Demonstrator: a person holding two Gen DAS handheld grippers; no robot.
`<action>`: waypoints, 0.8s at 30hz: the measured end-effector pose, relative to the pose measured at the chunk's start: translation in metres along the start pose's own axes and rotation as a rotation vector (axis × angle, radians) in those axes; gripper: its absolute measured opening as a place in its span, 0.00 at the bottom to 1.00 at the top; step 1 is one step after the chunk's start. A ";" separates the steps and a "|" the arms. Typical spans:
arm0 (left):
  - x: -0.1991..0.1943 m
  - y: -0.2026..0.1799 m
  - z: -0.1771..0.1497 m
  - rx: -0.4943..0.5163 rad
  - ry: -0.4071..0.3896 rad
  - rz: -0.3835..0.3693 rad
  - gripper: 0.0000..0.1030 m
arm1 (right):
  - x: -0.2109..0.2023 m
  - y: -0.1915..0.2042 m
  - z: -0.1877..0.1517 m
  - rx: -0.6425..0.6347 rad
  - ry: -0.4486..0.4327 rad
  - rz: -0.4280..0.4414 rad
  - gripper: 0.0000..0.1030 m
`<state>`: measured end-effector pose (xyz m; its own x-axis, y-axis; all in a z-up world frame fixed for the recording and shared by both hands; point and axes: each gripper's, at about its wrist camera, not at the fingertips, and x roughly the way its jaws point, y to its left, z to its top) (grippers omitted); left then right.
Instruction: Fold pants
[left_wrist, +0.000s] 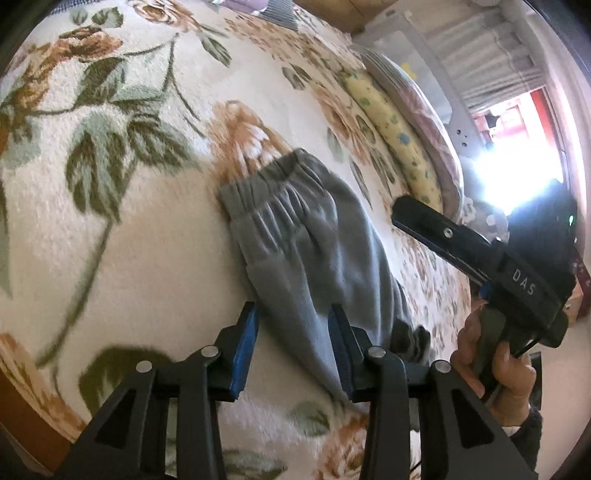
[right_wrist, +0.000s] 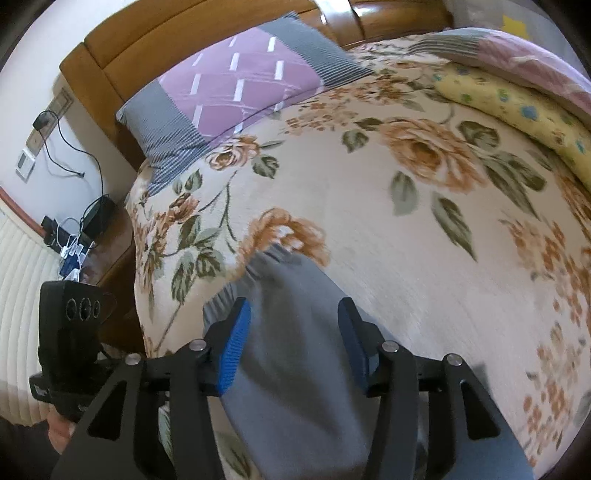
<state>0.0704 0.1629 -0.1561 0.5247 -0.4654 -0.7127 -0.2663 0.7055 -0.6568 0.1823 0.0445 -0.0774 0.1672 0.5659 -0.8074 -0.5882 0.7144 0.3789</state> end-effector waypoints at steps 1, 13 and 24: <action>0.003 0.001 0.002 -0.008 0.000 0.003 0.38 | 0.005 0.002 0.003 -0.009 0.011 -0.003 0.50; 0.026 0.011 0.021 -0.049 0.016 0.002 0.39 | 0.076 0.005 0.034 -0.083 0.174 -0.028 0.56; 0.032 -0.009 0.024 0.030 -0.017 0.003 0.22 | 0.057 -0.024 0.026 0.069 0.105 0.091 0.26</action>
<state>0.1094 0.1547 -0.1673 0.5377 -0.4543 -0.7103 -0.2437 0.7227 -0.6468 0.2266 0.0710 -0.1208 0.0303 0.5859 -0.8099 -0.5409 0.6909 0.4796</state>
